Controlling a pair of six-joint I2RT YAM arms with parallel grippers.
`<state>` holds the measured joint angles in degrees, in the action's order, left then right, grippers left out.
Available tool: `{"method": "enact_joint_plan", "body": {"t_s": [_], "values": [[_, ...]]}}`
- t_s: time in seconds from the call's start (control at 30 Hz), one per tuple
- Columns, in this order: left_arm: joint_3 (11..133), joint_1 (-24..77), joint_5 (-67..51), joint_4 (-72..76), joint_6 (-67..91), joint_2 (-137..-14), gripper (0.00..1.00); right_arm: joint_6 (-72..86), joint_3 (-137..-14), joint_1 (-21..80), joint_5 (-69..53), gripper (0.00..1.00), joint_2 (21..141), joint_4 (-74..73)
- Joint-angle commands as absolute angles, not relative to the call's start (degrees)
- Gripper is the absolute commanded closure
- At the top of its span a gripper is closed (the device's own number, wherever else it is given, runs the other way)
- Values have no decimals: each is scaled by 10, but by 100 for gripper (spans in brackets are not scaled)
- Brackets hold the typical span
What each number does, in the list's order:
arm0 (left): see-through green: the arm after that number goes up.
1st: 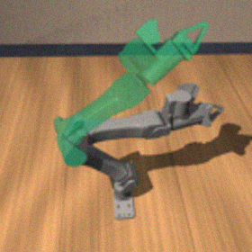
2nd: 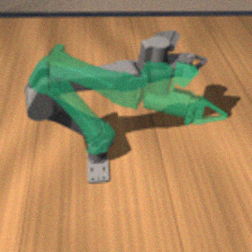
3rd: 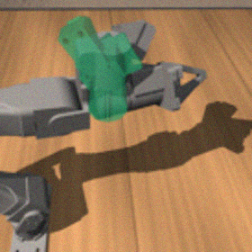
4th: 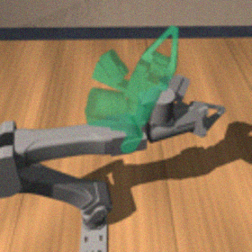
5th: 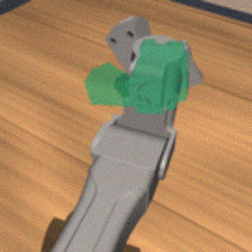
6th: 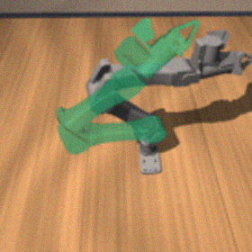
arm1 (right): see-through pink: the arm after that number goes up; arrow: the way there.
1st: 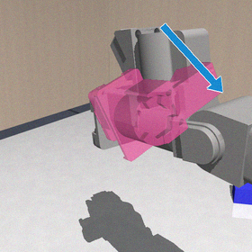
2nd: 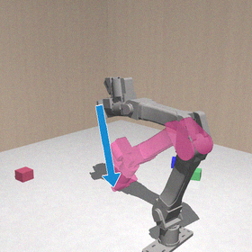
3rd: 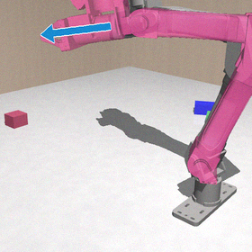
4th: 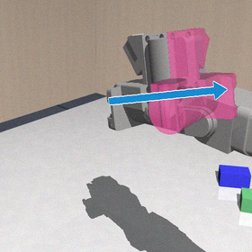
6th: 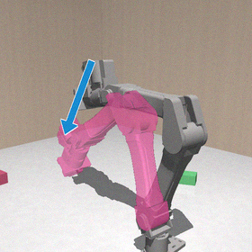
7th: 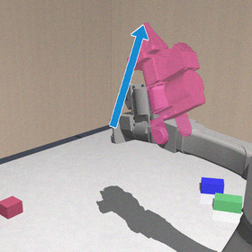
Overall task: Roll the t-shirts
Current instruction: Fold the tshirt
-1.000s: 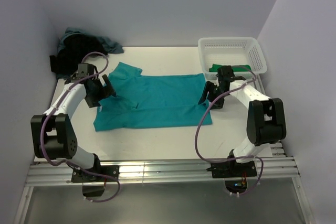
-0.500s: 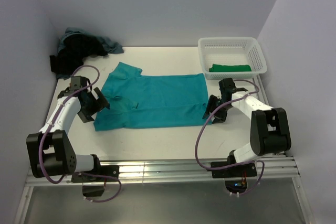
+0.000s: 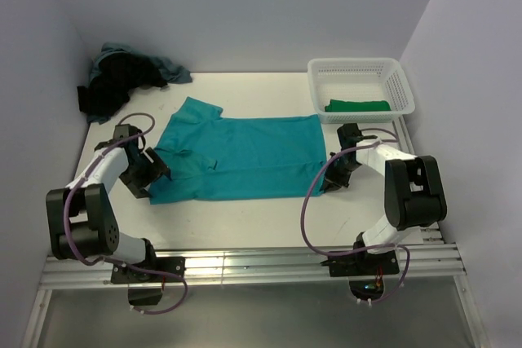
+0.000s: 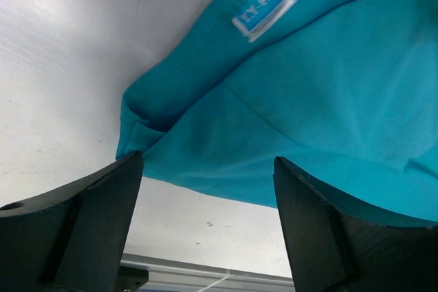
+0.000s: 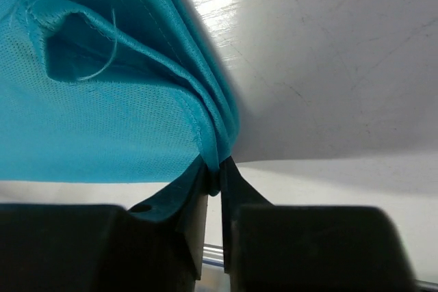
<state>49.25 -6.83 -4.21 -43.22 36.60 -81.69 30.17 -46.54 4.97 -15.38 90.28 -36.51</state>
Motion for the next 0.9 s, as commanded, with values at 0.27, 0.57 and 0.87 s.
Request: {"method": "enact_joint_plan", "body": {"t_s": [0.27, 0.57, 0.87], "values": [[468, -68, -69, -433, 386, -851, 33, 300, -502, 45, -92, 98, 926, -381], [501, -62, -14, -450, 352, -930, 69, 294, -523, 45, -63, 100, 934, -402], [568, -59, 13, -502, 308, -958, 64, 281, -535, 45, -47, 100, 933, -425]]}}
